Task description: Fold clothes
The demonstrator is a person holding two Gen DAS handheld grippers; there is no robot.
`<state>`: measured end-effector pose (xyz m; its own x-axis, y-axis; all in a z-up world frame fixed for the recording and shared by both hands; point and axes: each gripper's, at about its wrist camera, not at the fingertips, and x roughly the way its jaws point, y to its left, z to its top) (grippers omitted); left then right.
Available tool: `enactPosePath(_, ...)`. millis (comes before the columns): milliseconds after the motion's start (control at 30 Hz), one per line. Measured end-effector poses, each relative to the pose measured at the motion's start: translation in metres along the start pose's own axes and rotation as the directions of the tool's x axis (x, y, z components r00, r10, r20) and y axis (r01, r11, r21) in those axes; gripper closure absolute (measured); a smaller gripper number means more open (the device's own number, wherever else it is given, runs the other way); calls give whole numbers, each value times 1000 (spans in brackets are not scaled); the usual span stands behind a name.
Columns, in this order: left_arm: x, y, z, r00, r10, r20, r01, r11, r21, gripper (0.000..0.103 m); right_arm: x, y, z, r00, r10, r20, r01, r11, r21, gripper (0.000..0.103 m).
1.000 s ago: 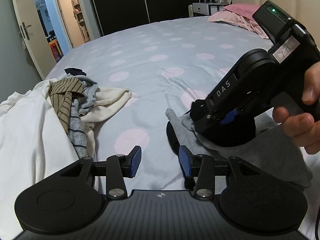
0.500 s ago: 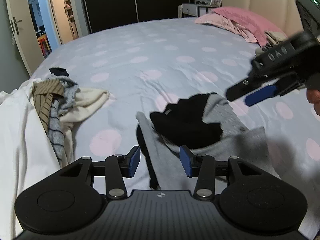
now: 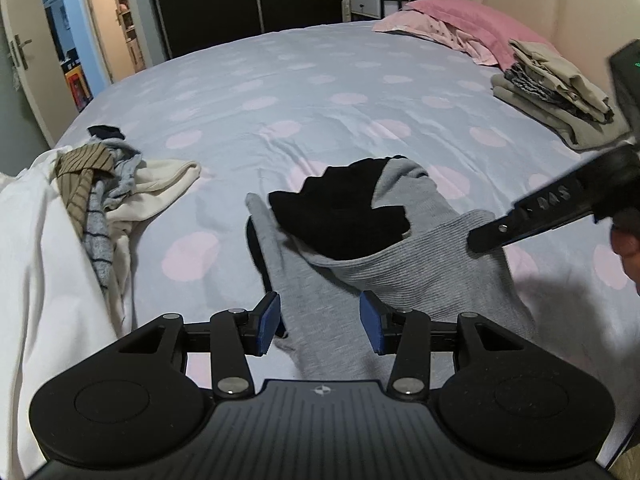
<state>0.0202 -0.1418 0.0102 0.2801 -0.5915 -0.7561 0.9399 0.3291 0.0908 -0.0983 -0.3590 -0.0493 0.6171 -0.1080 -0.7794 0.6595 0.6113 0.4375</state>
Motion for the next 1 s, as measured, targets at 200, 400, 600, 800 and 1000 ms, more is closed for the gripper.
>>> enactPosePath(200, -3, 18, -2, 999, 27, -19, -28, 998, -63, 61, -8, 43, -21, 995, 98, 9, -95, 982, -163, 93)
enactPosePath(400, -4, 33, -6, 999, 33, -35, -37, 992, -118, 61, 2, 79, -53, 984, 161, -76, -178, 925, -336, 93)
enactPosePath(600, -3, 33, -9, 999, -24, -47, 17, 990, -142, 59, 11, 87, -72, 982, 142, -124, -182, 892, -413, 75)
enactPosePath(800, 4, 29, -12, 978, -193, -76, 172, 960, -222, 51, 5, 79, -82, 985, 114, -128, -160, 881, -446, 56)
enactPosePath(1000, 28, 15, -21, 965, -221, -144, 179, 949, -258, 50, -13, 49, -87, 994, 65, -88, -98, 892, -440, 54)
